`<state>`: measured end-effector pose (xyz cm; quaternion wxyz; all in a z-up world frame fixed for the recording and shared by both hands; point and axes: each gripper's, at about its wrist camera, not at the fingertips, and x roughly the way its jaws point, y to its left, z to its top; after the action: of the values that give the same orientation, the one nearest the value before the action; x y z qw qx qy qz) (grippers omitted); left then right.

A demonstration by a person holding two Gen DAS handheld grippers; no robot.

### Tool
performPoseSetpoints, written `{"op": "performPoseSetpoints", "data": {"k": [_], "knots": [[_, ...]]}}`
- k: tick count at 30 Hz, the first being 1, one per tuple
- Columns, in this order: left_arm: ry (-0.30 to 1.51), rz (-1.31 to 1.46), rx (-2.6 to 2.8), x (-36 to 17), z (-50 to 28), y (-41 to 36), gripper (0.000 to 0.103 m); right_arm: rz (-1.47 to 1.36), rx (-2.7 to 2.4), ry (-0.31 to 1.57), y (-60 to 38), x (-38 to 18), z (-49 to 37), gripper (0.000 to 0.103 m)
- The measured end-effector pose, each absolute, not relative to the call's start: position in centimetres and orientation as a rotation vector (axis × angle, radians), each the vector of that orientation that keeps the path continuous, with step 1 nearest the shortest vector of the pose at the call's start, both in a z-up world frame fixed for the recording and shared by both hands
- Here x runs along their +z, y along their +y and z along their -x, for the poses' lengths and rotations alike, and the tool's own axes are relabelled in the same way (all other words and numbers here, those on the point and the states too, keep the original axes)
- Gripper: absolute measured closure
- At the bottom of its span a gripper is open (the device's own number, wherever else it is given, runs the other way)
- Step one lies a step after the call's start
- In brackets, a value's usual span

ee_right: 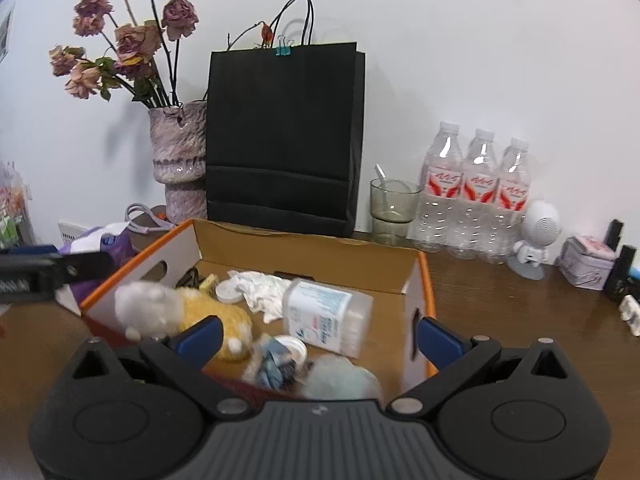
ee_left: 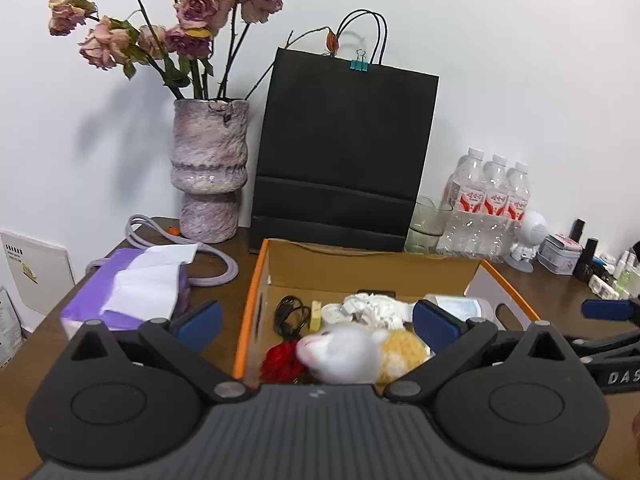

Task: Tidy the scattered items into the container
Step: 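Grasp the clear wrapped candy with right gripper while left grasps small white round item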

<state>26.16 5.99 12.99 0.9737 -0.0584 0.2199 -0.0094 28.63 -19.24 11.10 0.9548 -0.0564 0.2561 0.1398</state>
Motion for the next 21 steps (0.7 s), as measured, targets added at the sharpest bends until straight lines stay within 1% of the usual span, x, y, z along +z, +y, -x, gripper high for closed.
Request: {"op": "performPoseSetpoints", "data": {"k": [6,11,13,14,15,19,21], "knots": [[0.492,0.065,-0.030,11.3,-23.4,7.1,0.000,0.160,0.295,0.544,-20.7,9.3,-25.2,0.000],[0.563,0.052,-0.061,8.8,-21.6,7.0,0.000,0.179,0.341,0.594,-20.5,6.3,-22.6,0.000],[0.582,0.052,-0.081,7.9,-20.9,6.9,0.000,0.174,0.370,0.609,-20.0,5.2,-21.8,0.002],[0.590,0.052,-0.090,7.6,-20.4,6.8,0.000,0.169,0.388,0.614,-19.8,4.7,-21.4,0.004],[0.597,0.052,-0.095,7.2,-20.0,6.7,0.000,0.163,0.407,0.616,-19.5,4.3,-21.0,0.009],[0.619,0.047,-0.113,6.1,-18.8,6.3,0.000,0.163,0.473,0.619,-18.3,3.2,-20.2,0.017],[0.637,0.043,-0.121,5.5,-18.5,6.0,0.000,0.177,0.484,0.630,-17.6,2.8,-20.3,0.042]]}}
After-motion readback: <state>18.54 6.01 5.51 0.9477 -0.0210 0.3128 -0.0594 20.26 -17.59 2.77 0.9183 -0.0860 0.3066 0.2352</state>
